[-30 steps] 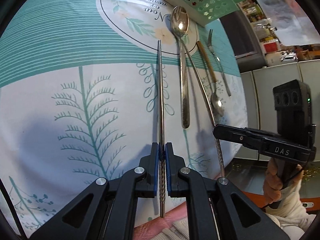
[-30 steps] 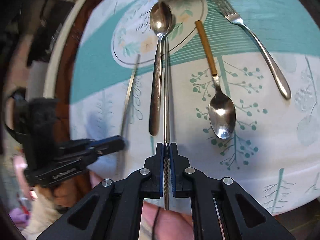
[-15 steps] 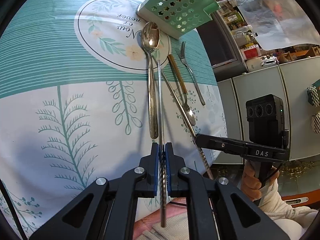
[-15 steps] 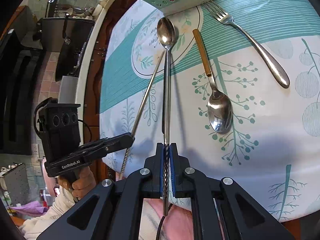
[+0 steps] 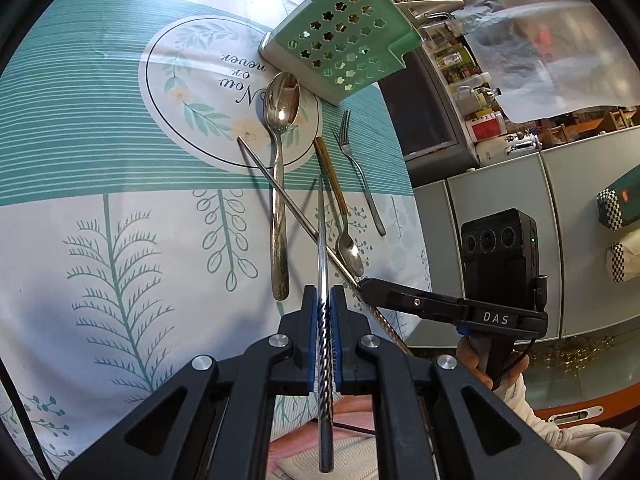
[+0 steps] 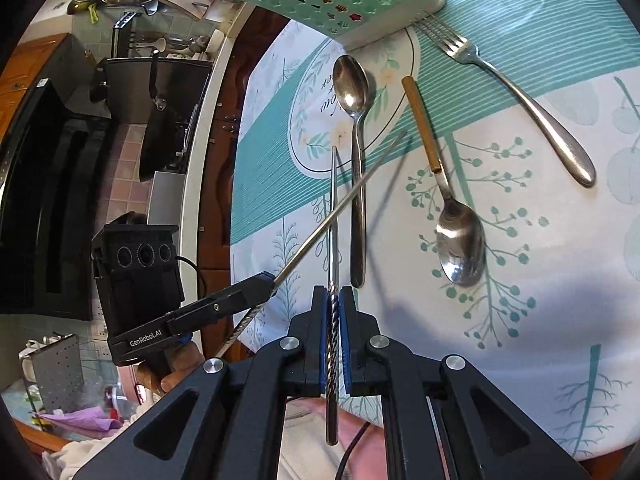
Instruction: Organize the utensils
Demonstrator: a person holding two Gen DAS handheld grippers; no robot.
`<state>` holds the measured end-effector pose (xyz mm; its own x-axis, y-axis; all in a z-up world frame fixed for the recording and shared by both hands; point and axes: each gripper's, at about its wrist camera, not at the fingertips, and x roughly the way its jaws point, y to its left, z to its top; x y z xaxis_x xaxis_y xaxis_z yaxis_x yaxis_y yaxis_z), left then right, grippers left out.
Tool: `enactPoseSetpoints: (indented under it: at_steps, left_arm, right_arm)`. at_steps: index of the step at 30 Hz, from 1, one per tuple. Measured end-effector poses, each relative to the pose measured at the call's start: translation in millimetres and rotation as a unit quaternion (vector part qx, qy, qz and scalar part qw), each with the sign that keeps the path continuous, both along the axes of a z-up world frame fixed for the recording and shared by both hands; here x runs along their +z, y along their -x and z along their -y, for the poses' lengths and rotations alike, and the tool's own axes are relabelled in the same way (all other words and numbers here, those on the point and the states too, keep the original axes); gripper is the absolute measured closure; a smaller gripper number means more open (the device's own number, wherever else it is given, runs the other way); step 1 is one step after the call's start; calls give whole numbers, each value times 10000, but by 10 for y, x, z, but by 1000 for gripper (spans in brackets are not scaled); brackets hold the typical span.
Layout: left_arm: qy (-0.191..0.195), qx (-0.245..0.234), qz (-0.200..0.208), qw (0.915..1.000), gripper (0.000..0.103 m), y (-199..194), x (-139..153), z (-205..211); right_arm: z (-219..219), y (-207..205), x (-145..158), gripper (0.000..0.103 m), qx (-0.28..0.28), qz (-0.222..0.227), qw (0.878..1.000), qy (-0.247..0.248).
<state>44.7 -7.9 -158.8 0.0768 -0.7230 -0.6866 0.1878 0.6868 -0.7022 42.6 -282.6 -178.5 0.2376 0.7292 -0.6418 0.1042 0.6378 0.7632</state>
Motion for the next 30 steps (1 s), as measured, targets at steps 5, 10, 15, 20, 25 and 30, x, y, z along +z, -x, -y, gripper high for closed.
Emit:
enactPoseSetpoints:
  at_steps: [5, 10, 15, 20, 25, 30]
  left_arm:
    - [-124, -13, -28, 9999, 99, -10, -96, 17]
    - [-129, -12, -168, 9998, 99, -5, -206, 32]
    - [-125, -12, -180, 9998, 99, 2, -217, 25]
    - [-141, -1, -252, 9996, 99, -3, -270, 23]
    - [-140, 6, -243, 9996, 99, -1, -265, 30]
    - [-143, -66, -155, 9998, 99, 18, -230, 57]
  right_arm:
    - [-93, -33, -35, 98, 232, 19, 9985, 493]
    - [-212, -75, -117, 98, 428, -44, 9964, 736]
    - [-242, -128, -213, 97, 402, -140, 9945, 957]
    - [-347, -159, -238, 97, 555, -170, 9897, 1312]
    - [-300, -199, -152, 84, 316, -77, 9937, 1073]
    - [-270, -287, -81, 78, 72, 17, 9984, 555]
